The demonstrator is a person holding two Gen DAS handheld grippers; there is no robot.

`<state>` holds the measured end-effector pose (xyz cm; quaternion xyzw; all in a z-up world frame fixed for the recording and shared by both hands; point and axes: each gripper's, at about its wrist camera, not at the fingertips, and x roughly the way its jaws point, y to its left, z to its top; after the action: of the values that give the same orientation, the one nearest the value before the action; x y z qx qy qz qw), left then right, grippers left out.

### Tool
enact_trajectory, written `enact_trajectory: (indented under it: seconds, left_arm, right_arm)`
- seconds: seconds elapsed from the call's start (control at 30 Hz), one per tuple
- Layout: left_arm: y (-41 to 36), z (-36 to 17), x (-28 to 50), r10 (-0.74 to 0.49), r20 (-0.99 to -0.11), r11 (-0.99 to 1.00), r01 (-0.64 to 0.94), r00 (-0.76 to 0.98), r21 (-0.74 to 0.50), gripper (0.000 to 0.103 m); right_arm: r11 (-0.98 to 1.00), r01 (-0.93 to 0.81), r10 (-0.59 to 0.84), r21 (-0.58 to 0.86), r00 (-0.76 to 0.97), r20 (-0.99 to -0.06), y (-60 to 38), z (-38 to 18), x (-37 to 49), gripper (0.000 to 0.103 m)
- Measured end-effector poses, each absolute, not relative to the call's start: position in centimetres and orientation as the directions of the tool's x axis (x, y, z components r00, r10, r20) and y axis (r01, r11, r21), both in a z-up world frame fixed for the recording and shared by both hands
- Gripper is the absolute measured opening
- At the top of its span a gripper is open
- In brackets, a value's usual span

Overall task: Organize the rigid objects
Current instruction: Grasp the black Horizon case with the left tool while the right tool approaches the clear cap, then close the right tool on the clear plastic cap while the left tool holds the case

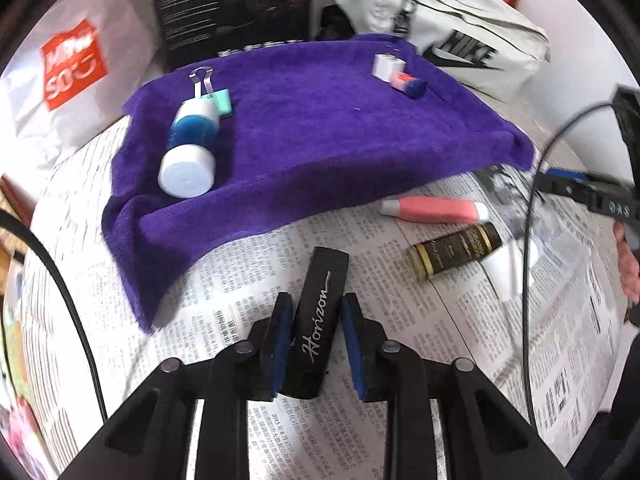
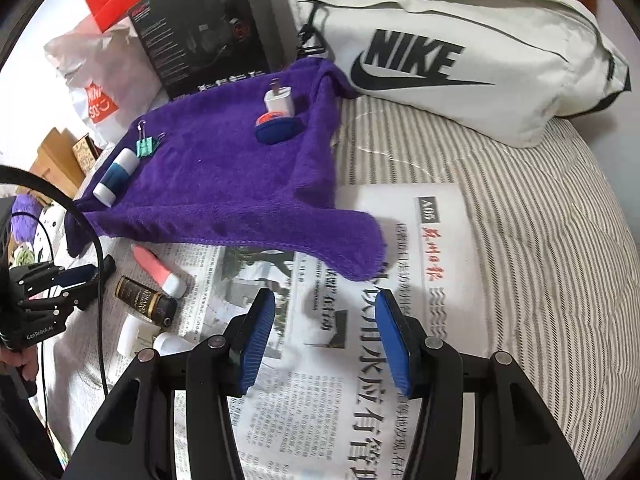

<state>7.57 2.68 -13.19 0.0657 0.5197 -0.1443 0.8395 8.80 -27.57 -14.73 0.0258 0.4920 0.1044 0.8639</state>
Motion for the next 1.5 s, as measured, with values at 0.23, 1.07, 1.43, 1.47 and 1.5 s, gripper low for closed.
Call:
enact_trajectory:
  seconds: [0.23, 1.07, 1.43, 1.47, 1.5]
  left_arm:
    - [4.3, -13.3, 7.7, -0.148, -0.886, 0.982, 0.175, 0.44, -0.077, 0.025]
    - [3.7, -13.7, 7.4, -0.139, -0.878, 0.979, 0.199, 0.459, -0.05, 0.024]
    - [3.4, -13.7, 6.6, -0.124, -0.876, 0.978, 0.206, 0.466, -0.03, 0.024]
    - [3.3, -13.7, 6.5, -0.125, -0.875, 0.978, 0.206, 0.467, -0.029, 0.024]
    - [3.3, -13.7, 6.4, -0.125, -0.874, 0.978, 0.208, 0.469, -0.029, 0.024]
  right_arm:
    - [0.976, -0.156, 0.212, 0.153, 0.504, -0.837, -28.0, -14.2, 7.8, 0.052]
    - [0.903, -0.423, 0.284, 0.072, 0.465, -0.838, -20.7, -15.5, 6.1, 0.03]
    - [0.913, -0.402, 0.268, 0.065, 0.474, -0.839, -21.5, -15.8, 5.7, 0.03]
    - [0.913, -0.402, 0.268, 0.064, 0.475, -0.838, -21.6, -15.8, 5.6, 0.03]
    - [0.913, -0.402, 0.269, 0.065, 0.475, -0.838, -21.7, -15.8, 5.5, 0.03]
